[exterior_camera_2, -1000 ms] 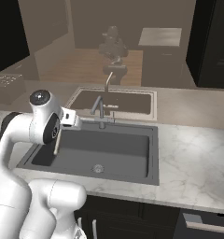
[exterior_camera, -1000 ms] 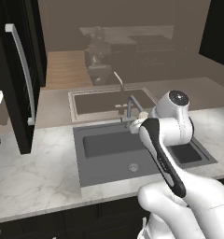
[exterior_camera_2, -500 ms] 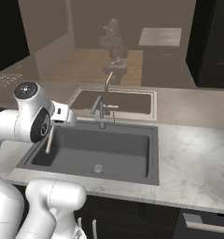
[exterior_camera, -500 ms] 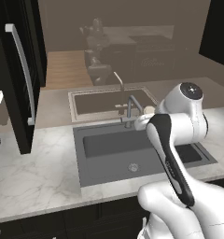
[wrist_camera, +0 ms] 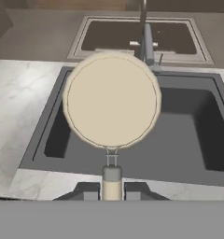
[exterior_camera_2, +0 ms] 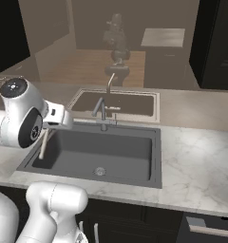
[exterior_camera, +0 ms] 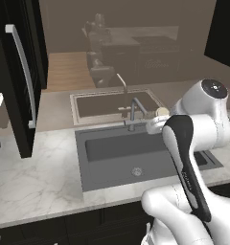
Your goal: Pick up the dish brush and sponge from the sink, and place them back in the cabinet, and close the cabinet doors.
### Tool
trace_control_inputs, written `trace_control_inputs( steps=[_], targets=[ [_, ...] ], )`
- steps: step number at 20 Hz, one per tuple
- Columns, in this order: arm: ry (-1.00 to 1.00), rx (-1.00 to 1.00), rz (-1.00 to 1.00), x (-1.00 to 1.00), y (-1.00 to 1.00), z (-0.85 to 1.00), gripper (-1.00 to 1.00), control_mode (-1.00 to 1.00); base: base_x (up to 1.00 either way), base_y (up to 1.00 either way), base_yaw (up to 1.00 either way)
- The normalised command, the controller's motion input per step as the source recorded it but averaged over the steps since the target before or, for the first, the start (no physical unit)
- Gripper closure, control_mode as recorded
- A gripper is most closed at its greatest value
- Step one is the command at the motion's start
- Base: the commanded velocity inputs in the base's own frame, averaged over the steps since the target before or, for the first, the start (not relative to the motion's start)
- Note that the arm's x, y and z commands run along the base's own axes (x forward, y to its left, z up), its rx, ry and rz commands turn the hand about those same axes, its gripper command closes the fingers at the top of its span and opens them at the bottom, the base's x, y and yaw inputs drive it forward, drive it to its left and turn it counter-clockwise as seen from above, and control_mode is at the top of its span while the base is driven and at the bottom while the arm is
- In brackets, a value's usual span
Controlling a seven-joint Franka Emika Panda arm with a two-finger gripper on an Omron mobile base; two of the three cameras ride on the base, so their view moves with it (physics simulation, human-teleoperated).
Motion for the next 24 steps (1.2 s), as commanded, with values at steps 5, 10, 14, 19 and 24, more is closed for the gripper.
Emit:
trace_control_inputs(
  steps=[5, 10, 14, 19, 24],
  targets=[
    [0.0, 0.0, 0.0, -0.43, -0.11, 0.16, 1.0, -1.0, 0.0, 0.0, 0.0],
    [0.0, 0.0, 0.0, -0.48, -0.03, 0.05, 1.0, -1.0, 0.0, 0.0, 0.0],
    [0.0, 0.0, 0.0, -0.48, 0.0, 0.0, 1.0, -1.0, 0.0, 0.0, 0.0],
    [0.0, 0.0, 0.0, -0.27, 0.0, 0.0, 1.0, 1.0, -0.17, 0.0, 0.0],
    [0.0, 0.0, 0.0, 0.0, 0.0, 0.0, 1.0, 1.0, -0.42, 0.04, -0.01]
  ],
)
